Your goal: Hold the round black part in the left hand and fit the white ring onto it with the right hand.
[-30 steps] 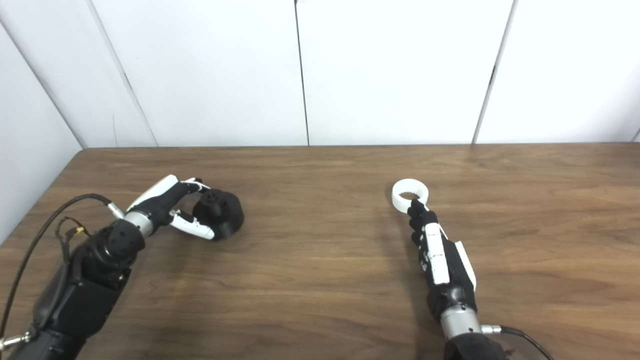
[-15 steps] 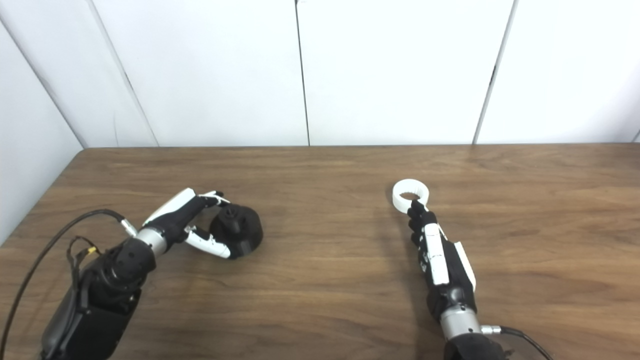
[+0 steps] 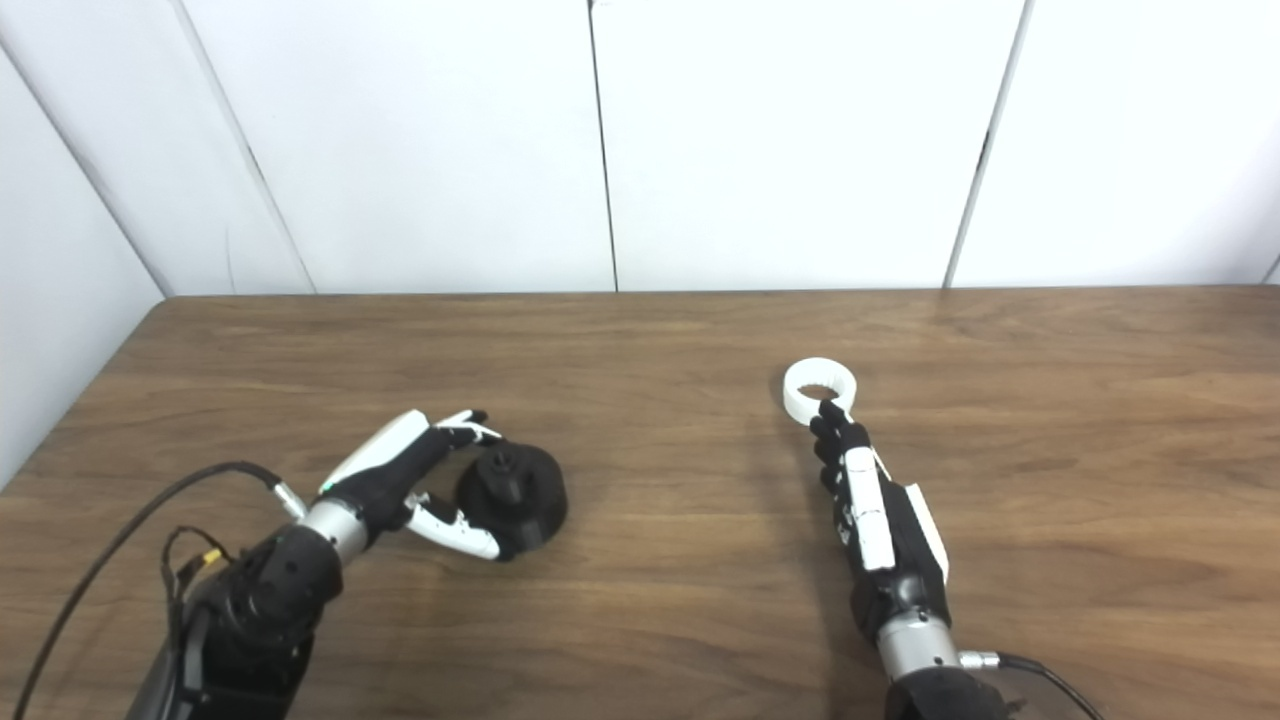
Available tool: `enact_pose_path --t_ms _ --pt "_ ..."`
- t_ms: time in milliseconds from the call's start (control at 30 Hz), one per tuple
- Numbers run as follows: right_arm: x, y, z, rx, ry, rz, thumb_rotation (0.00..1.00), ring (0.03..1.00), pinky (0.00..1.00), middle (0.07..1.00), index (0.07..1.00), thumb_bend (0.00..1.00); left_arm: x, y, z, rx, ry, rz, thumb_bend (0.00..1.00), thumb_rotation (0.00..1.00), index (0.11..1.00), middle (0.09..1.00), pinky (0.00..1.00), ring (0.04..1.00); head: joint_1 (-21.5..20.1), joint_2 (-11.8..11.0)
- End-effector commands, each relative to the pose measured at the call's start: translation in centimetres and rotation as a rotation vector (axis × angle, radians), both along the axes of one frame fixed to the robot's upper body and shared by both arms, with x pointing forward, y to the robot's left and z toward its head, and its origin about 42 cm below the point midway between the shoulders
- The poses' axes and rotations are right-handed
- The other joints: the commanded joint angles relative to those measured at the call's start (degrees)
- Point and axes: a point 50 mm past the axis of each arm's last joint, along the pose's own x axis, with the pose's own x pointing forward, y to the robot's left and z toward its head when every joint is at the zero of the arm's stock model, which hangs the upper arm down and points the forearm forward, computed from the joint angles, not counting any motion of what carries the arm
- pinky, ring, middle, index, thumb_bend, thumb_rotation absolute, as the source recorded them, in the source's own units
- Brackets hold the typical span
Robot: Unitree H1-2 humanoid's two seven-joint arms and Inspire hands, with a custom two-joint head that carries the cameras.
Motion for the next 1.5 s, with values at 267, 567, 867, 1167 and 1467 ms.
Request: enact_pose_path --t_ms 267,567,867,1167,1467 --pt "0.2 0.7 2.1 0.016 -0.076 0.004 1.0 0.963 1.0 0.931 0.923 0.56 -2.5 -2.0 0.4 -0.01 -0.062 -0.027 0.87 0.17 0.734 0.994 0.94 1.0 -0.49 0.54" --pt "0.2 0.6 1.9 0.02 -0.069 0.001 1.0 0.972 1.0 0.934 0.926 0.55 -5.1 -4.1 -0.8 -0.026 -0.063 -0.075 0.88 0.16 0.727 0.992 0.96 1.0 -1.11 0.77" --pt "0.3 0.6 1.9 0.014 -0.07 0.0 1.0 0.968 1.0 0.937 0.93 0.55 -6.5 -5.9 -1.1 -0.016 -0.066 -0.133 0.87 0.19 0.739 0.997 1.0 1.0 -1.51 0.63" --pt "0.3 0.5 2.0 0.01 -0.072 0.0 1.0 0.961 1.0 0.937 0.929 0.56 -7.6 -7.7 -1.7 -0.014 -0.059 -0.166 0.89 0.19 0.727 0.994 0.99 1.0 -1.53 0.71" --pt "0.3 0.3 2.4 0.004 -0.075 -0.005 1.0 0.967 1.0 0.93 0.921 0.55 -8.1 -8.7 -2.1 -0.028 -0.048 -0.181 0.89 0.18 0.727 1.0 0.99 1.0 -1.5 0.88"
